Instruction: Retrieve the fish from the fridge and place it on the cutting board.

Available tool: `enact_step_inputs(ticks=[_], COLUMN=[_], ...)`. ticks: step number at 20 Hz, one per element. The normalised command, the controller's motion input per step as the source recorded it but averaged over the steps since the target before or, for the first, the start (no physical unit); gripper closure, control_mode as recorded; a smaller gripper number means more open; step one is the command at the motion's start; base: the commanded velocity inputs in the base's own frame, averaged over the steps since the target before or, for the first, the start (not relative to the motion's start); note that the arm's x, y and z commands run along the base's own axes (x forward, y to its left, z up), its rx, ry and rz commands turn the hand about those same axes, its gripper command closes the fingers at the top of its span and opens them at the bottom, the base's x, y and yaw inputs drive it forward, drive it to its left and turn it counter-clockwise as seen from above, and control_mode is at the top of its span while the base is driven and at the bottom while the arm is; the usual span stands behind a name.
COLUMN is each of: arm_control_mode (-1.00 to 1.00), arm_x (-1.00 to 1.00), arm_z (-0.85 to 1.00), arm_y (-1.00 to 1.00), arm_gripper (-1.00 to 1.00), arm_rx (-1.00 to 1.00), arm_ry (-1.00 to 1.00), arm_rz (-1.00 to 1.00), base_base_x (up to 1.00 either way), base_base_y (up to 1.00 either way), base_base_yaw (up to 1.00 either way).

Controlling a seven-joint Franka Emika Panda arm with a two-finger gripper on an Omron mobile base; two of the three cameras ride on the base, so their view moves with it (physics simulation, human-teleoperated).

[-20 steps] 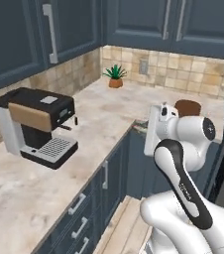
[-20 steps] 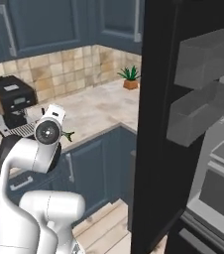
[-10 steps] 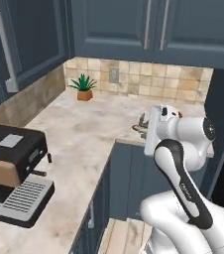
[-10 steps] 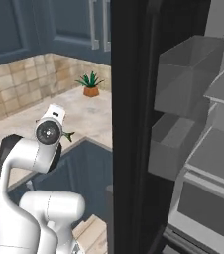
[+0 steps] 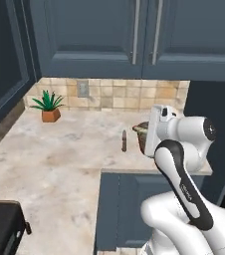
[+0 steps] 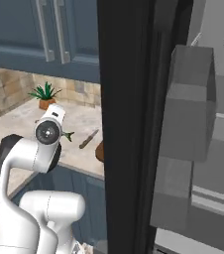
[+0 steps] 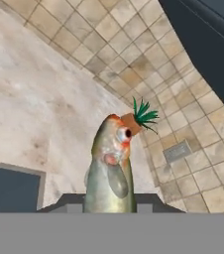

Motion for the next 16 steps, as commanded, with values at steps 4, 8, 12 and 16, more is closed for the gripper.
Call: enact_step_inputs(ticks=[4,8,12,16], arm_control_mode=[1.00,1.00,1.00,1.00], arm_x=[0.00,0.00,0.00,0.00], arm_z=[0.00,0.00,0.00,0.00], arm_y=[0.00,0.00,0.00,0.00], arm_gripper=[1.00,1.00,1.00,1.00], arm_rx=[0.00,0.00,0.00,0.00], arm_ry=[0.00,0.00,0.00,0.00], arm_rz=[0.00,0.00,0.00,0.00], base_base_x=[0.60,0.56,0.27,-0.02], base_base_y=[0.16,0.19,0.39,0.76], base_base_yaw=[-0.43,-0.42,-0.45,-0.31])
